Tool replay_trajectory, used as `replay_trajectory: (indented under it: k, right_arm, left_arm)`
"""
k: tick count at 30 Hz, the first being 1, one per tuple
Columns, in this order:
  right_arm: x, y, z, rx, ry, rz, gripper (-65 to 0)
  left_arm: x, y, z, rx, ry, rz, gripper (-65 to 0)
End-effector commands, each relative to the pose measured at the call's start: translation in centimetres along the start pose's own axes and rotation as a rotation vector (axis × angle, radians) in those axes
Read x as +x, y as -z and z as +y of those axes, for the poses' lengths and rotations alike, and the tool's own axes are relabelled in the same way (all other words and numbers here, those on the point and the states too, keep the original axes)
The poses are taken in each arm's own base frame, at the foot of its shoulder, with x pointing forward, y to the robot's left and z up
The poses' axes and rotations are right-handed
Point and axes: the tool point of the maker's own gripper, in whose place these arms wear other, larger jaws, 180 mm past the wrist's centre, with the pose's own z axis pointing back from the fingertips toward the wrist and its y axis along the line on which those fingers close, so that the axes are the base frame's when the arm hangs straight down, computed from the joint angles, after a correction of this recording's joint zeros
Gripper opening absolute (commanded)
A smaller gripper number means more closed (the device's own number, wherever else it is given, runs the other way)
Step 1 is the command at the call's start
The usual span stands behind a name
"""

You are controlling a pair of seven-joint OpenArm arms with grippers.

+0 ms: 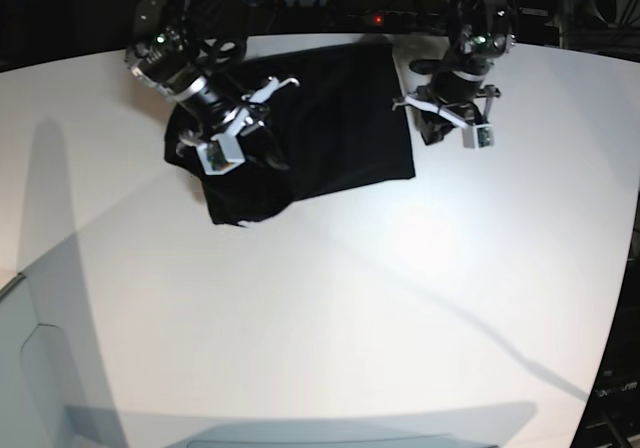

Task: Fold the T-shirt properly
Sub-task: 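Fold the held strip end with the right gripper over toward the left gripper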

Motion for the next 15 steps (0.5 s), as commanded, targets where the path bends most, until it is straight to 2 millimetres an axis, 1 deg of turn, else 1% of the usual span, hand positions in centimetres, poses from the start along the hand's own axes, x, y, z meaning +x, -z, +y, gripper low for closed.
replay_trajectory:
  k: [1, 4, 7, 11, 13, 14, 15]
  right_arm:
    - [2.0, 0.2, 1.5, 0.052, -0.003, -0.08, -65.0]
    - [2.4, 0.8, 3.8, 0.121, -0.012, -0.088, -65.0]
    - [2.9, 1.5, 6.5, 0.201, -0.025, -0.099, -65.0]
    - [2.8, 1.9, 9.9, 0.32, -0.081, -0.081, -65.0]
    - [2.0, 2.3, 11.2, 0.362, -0.074, -0.063, -65.0]
    - [1.6, 2.6, 11.4, 0.374, -0.068, -0.051, -65.0]
    - [1.5, 3.0, 11.6, 0.385, -0.072, -0.049, -65.0]
  left_arm:
    - [1.0, -0.2, -0.1, -0.006, 0.01, -0.036, -65.0]
    - [0.7, -0.1, 0.1, -0.003, 0.01, -0.028, -65.0]
    - [0.1, 0.2, 0.5, 0.004, 0.005, -0.01, -65.0]
    - [-0.5, 0.3, 0.7, 0.01, 0.0, 0.002, -65.0]
    - [-0.5, 0.3, 0.7, 0.01, 0.0, 0.002, -65.0]
    - [-0.4, 0.3, 0.7, 0.009, 0.0, -0.001, -65.0]
    - [-0.3, 0.3, 0.7, 0.009, 0.001, -0.004, -65.0]
